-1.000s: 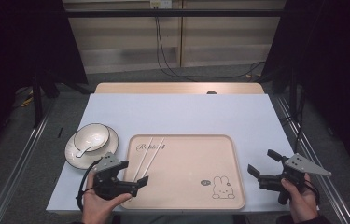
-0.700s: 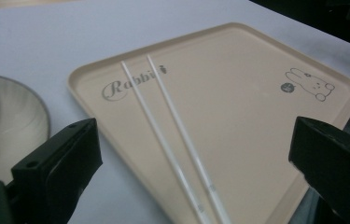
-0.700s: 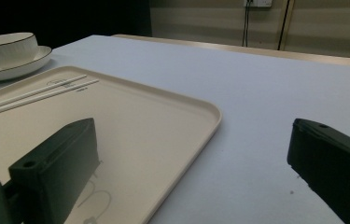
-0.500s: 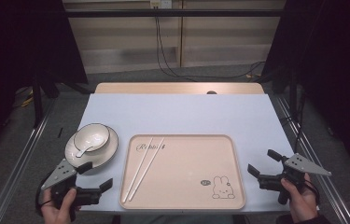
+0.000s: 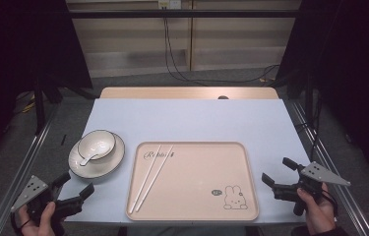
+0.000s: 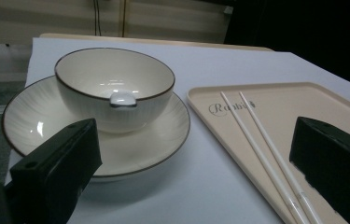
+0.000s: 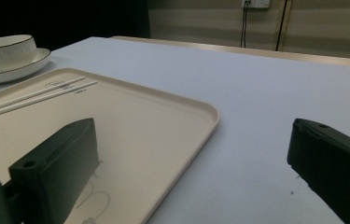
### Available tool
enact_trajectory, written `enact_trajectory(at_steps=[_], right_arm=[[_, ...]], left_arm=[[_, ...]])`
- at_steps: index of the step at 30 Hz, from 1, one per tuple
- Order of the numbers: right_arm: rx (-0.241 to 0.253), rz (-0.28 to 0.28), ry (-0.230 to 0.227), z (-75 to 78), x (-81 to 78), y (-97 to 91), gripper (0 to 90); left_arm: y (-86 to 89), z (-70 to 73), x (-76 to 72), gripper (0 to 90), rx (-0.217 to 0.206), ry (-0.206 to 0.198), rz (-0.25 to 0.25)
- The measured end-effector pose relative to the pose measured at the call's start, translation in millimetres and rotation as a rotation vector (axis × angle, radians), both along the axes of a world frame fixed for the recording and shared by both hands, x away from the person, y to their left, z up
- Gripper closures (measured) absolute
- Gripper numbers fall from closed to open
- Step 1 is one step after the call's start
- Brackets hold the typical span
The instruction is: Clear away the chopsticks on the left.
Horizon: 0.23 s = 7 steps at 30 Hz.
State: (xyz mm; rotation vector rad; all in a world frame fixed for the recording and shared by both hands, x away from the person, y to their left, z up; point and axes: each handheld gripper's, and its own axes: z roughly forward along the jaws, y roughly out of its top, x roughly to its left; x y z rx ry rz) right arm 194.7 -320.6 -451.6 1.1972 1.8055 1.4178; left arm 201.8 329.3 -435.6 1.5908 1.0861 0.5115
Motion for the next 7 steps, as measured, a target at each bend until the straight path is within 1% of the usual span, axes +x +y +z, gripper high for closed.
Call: enact_trajectory(at_steps=[1, 2, 3, 5, 7], right_arm=[[0.011, -0.005, 0.001, 0.2, -0.3, 0.3, 1.4], [0.023, -0.015, 0.006, 0.4, -0.8, 0.7, 1.4], [0.02, -0.014, 0.007, 0.2, -0.7, 0.4, 1.4], [0.011, -0.011, 0.004, -0.2, -0.5, -0.1, 1.4], [-0.005, -0.004, 0.001, -0.5, -0.5, -0.9, 1.4]], left_arm=[[0.7, -0.1, -0.4, 1.7, -0.013, 0.0, 0.001], [1.4, 0.3, -0.3, 1.7, -0.01, 0.002, -0.006], [0.1, 0.6, -0.6, 1.7, -0.011, -0.001, 0.004], [-1.6, 1.4, 0.4, 1.7, 0.006, 0.001, -0.014], [-3.6, 1.9, 0.1, 2.3, -0.015, -0.004, -0.021]])
